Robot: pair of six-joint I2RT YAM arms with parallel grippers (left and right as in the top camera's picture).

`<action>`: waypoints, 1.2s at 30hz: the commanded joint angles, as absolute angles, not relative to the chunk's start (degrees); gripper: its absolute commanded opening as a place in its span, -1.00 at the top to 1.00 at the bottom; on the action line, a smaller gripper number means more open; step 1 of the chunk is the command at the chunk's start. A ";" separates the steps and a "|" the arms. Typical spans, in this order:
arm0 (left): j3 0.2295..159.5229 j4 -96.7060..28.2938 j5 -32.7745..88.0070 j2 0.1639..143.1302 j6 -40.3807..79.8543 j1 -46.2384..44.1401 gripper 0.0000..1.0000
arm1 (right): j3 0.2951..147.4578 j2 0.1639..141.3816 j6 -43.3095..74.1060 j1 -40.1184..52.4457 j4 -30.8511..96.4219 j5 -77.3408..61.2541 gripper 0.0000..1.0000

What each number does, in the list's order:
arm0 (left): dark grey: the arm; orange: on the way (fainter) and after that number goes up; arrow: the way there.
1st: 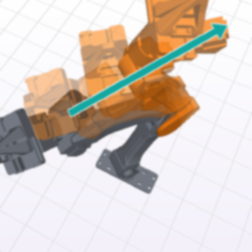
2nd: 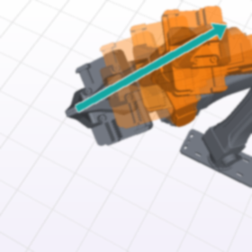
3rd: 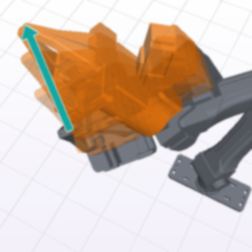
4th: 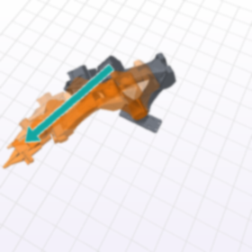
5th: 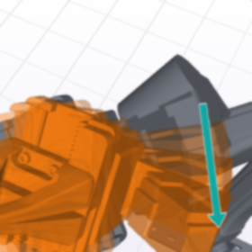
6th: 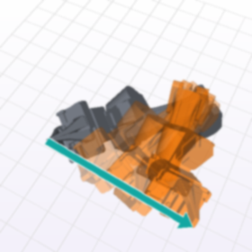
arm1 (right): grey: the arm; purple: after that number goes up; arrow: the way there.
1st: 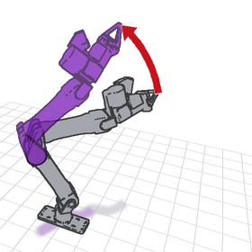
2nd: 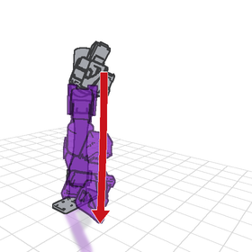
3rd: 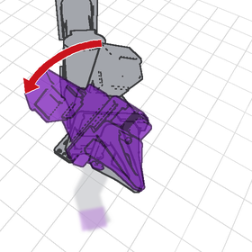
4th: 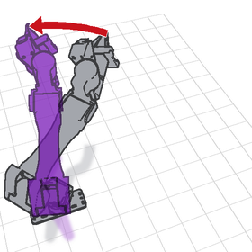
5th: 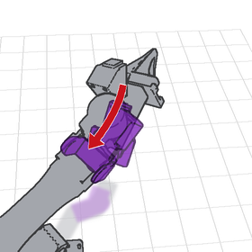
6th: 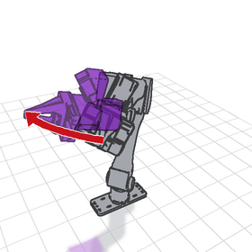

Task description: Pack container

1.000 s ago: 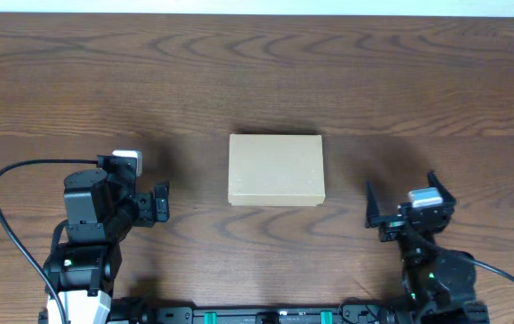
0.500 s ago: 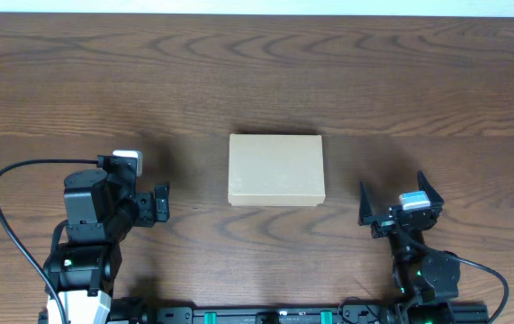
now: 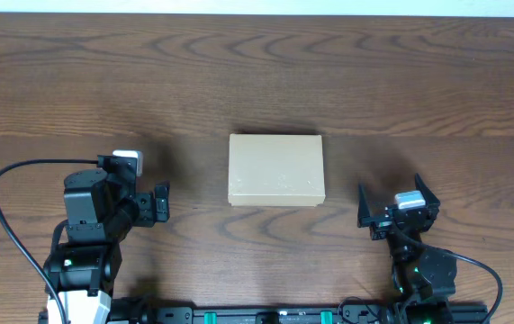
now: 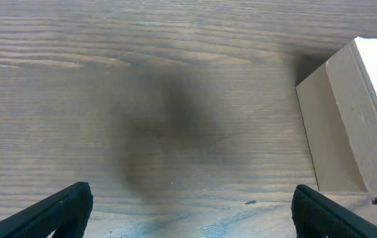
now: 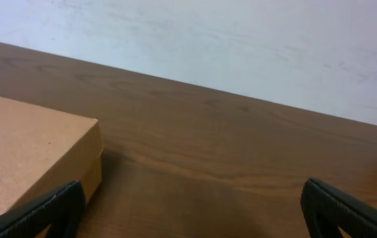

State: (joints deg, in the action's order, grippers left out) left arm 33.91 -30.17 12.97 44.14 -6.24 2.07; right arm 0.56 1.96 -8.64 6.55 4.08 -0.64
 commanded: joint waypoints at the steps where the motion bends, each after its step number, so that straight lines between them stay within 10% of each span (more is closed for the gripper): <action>1: 34.06 -30.20 13.13 43.81 -6.87 1.85 -0.91 | 0.30 1.39 -10.37 5.91 4.38 -0.62 -0.99; 36: 34.06 -30.20 13.13 43.81 -6.87 1.85 -0.91 | 0.32 1.39 2.55 3.70 3.38 8.95 -0.98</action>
State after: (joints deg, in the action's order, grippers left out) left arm 33.91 -30.17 12.97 44.14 -6.24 2.07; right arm 0.56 1.96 1.32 4.19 3.36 8.25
